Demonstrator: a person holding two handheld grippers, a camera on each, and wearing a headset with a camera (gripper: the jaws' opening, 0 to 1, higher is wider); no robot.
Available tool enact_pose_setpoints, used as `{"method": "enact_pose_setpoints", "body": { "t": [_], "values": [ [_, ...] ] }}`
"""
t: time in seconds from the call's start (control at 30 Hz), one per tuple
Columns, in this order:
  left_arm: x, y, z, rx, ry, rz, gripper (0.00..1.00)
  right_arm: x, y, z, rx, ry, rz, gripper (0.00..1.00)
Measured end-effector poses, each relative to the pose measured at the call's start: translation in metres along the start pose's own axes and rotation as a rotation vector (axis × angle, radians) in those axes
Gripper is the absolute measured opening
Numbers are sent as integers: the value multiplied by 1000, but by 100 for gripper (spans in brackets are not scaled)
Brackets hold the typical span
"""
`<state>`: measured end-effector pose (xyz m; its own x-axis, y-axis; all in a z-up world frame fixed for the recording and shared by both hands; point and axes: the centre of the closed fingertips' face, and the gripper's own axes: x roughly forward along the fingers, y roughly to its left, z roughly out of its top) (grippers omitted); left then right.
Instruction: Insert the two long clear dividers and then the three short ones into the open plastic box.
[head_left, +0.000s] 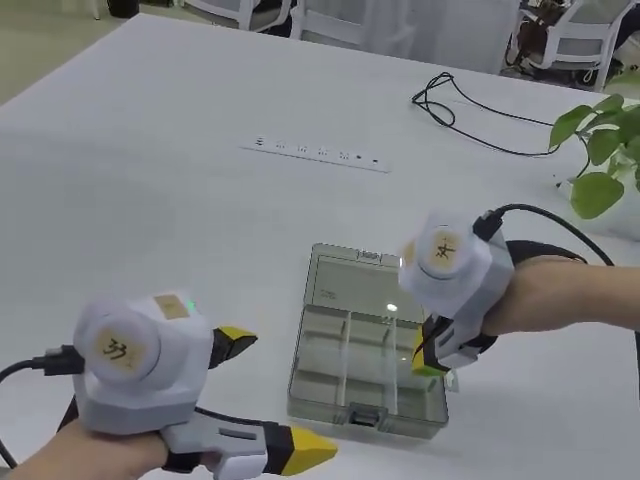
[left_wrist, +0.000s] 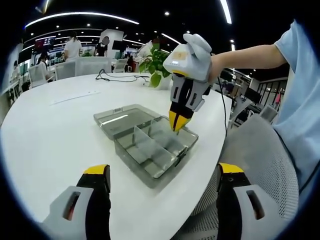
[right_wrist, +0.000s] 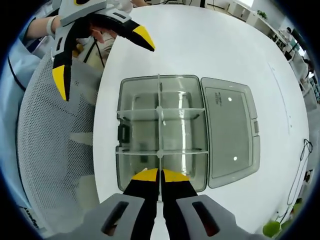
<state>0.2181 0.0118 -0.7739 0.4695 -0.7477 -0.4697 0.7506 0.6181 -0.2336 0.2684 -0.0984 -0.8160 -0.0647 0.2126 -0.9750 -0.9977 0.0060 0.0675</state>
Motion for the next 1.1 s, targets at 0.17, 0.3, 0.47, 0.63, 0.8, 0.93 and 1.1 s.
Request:
{"method": "enact_pose_setpoints", "body": {
  "t": [0.17,0.3,0.47,0.63,0.8,0.93,1.1],
  "values": [
    [1,-1,3,2,-6,0,89,1,0,0,-14,-1,-1,2],
    [0,0,3,3,-6,2,89,2,1,-4,-64,-9,-2,7],
    [-2,2,4,6,-9,10,89,-13,4,7,-42,-126,-22,31],
    [-5,6,5,5,-15,27,89,-32,13,16,22,-289,-40,52],
    [-9,6,8,18,-19,49,90,-46,20,5,98,-379,-111,69],
    [-12,9,10,18,-21,81,91,-57,35,-2,193,-496,-140,78],
    [-18,16,8,11,-20,125,92,-65,46,-20,314,-609,-219,90]
  ]
}}
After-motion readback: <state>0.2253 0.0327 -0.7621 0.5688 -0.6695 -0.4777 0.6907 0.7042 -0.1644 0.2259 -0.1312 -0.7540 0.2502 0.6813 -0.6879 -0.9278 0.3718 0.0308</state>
